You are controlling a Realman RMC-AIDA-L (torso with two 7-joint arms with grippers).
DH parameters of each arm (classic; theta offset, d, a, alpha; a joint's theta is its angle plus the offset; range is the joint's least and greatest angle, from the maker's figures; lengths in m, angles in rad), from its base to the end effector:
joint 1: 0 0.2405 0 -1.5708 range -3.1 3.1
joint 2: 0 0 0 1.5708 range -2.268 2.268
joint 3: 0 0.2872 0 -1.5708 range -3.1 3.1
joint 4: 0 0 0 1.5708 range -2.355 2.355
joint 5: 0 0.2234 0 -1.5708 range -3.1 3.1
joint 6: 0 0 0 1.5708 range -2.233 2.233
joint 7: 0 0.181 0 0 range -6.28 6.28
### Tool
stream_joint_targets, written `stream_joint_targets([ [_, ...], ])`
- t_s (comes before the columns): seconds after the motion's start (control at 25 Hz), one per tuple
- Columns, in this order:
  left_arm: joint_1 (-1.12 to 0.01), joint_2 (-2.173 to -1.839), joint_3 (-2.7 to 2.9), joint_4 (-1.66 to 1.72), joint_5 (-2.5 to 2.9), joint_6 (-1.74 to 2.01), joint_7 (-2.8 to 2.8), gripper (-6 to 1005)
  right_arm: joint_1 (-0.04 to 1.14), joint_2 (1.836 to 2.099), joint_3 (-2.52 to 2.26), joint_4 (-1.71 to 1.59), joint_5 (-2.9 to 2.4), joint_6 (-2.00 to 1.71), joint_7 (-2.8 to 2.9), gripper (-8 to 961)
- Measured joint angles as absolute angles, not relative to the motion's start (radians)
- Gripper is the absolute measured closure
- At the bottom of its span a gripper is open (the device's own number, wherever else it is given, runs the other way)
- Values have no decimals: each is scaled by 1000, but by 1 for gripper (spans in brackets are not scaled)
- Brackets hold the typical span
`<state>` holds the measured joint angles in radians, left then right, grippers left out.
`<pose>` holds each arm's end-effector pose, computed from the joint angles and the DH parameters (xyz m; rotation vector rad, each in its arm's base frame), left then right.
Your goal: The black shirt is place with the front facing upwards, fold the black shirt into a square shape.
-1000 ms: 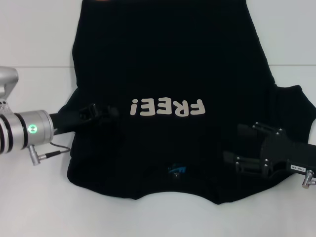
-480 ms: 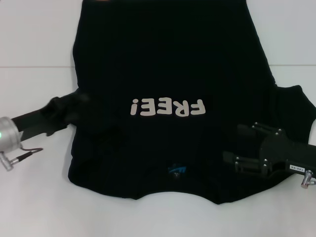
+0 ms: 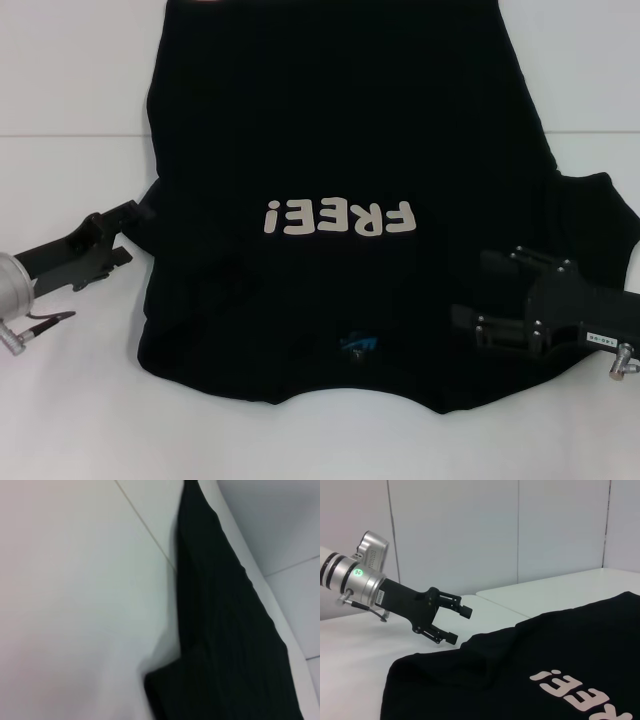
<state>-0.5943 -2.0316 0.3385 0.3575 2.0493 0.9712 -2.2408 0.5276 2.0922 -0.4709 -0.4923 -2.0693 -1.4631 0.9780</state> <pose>-0.3790 0.4270 -0.0312 -1.5062 -1.9551 -0.9166 0.3103 0.3643 -0.0615 -2.5795 0.3852 0.6533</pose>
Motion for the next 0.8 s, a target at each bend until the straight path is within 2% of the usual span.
stream_joint_targets([
  [0.8, -636, -2055, 345, 345, 2059, 889, -2236, 126, 528, 2092, -468, -492, -2069, -1463, 980, 69],
])
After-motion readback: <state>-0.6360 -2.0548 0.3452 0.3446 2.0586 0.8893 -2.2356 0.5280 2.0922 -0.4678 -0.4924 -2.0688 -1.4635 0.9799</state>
